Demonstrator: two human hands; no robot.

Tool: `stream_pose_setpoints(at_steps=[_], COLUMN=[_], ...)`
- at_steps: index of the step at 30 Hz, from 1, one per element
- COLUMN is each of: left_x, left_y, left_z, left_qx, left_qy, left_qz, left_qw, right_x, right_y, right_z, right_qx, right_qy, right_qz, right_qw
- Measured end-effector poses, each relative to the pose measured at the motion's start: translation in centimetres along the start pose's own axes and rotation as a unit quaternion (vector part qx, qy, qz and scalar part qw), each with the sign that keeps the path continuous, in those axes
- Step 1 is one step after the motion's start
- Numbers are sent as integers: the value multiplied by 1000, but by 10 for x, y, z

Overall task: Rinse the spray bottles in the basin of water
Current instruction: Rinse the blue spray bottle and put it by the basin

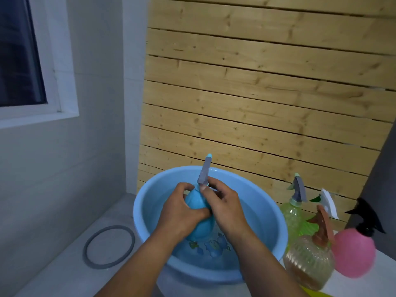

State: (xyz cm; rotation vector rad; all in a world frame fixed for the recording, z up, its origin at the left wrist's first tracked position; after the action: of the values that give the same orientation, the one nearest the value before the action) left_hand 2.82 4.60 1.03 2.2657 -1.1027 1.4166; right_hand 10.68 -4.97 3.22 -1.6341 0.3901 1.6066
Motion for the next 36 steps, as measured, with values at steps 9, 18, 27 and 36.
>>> stream_pose_setpoints(at_steps=[9,18,27,36], left_x=[0,0,0,-2], left_y=[0,1,0,-2], left_z=[-1,-2,-6,-12], left_qx=[3,1,41,92], left_qy=[5,0,54,123], left_qz=[-1,-1,-31,-52], left_qw=[1000,1000,997,987], right_x=[0,3,5,15], right_y=[1,-1,-2,6], right_z=[3,-2,-3,-1], right_qx=[-14,33,-2,-111], right_qy=[-12,-35,1,82], right_qz=[14,43,74,120], right_qw=[1000,998,997,983])
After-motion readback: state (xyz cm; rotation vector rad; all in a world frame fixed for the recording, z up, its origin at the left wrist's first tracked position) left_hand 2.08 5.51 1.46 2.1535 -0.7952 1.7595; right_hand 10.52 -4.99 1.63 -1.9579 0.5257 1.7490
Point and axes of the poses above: each hand's wrist, its own y-axis away from the middle knuckle, its own z-axis out of the palm, x = y × z, the point moved 3 cm from there along -y, towards the middle knuckle, and after that the axes turned 12 degrees about -y, right-handed, at the moved point
